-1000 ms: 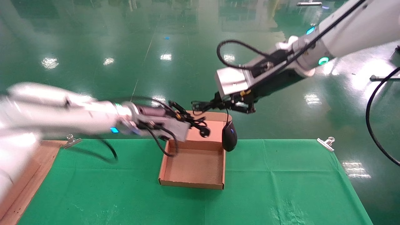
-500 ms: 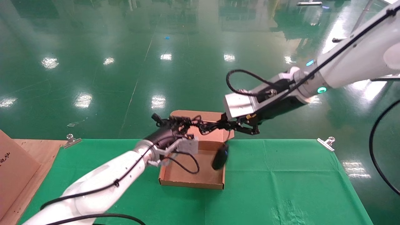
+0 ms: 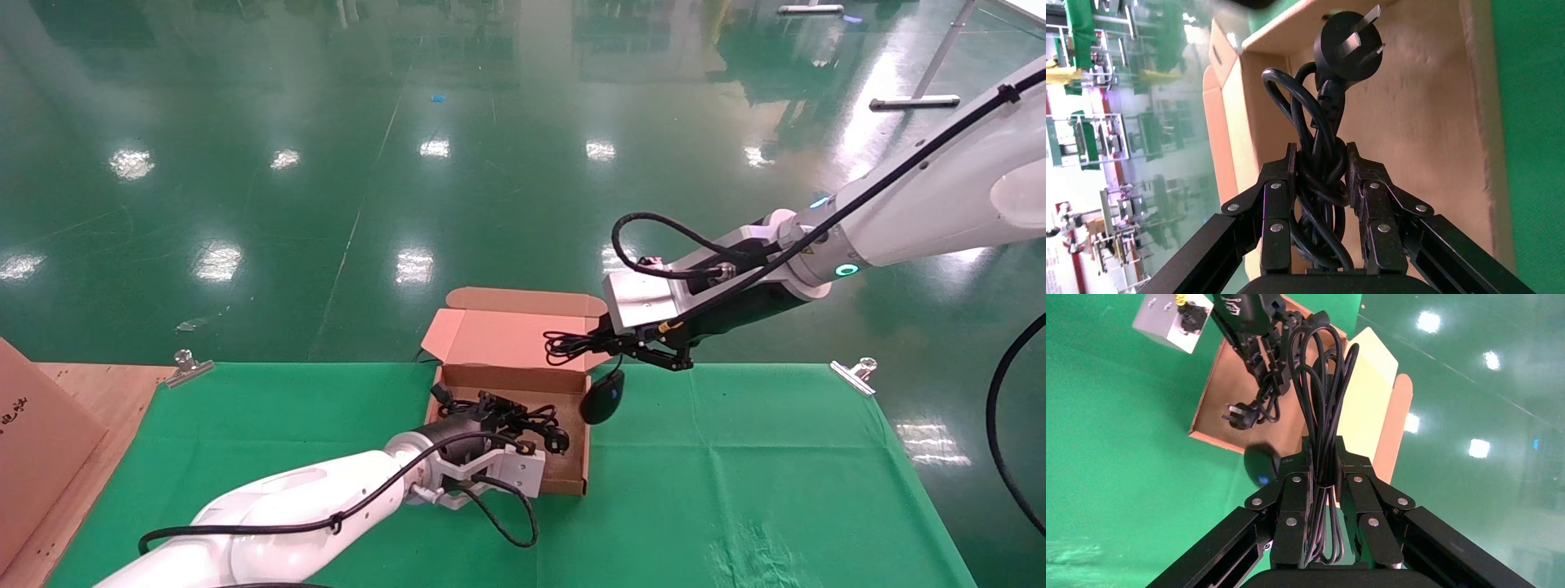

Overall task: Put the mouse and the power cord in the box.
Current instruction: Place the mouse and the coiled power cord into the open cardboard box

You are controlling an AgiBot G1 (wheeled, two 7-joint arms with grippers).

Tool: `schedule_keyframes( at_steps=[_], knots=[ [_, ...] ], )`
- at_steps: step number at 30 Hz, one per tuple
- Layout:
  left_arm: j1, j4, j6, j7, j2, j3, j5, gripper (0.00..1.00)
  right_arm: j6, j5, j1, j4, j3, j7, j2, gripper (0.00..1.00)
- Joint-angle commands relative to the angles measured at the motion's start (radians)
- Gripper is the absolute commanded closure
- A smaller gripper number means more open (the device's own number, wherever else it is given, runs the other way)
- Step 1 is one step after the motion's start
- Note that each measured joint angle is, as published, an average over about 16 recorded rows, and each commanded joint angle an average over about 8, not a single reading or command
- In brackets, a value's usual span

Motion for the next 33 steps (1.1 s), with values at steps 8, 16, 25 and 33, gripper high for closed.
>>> schedule_keyframes(
  at_steps=[8, 16, 25, 33],
  knots=[
    [-0.019, 0.012, -0.034, -0.026, -0.002, 0.085, -0.044, 0.0, -0.007, 0.005, -0.005, -0.012, 0.0, -0.008, -0.003, 1.0],
    [-0.033, 0.011, -0.049, -0.046, -0.008, 0.132, -0.097, 0.0, -0.026, 0.013, -0.003, 0.0, -0.001, 0.001, -0.009, 1.0],
    [-0.041, -0.193, 0.037, -0.023, -0.197, 0.041, -0.311, 0.0, -0.018, 0.027, -0.026, 0.067, -0.008, 0.04, -0.022, 1.0],
    [-0.018, -0.357, 0.132, 0.023, -0.431, -0.082, -0.506, 0.0, 0.046, 0.059, -0.081, 0.218, -0.041, 0.128, -0.032, 1.0]
  ],
)
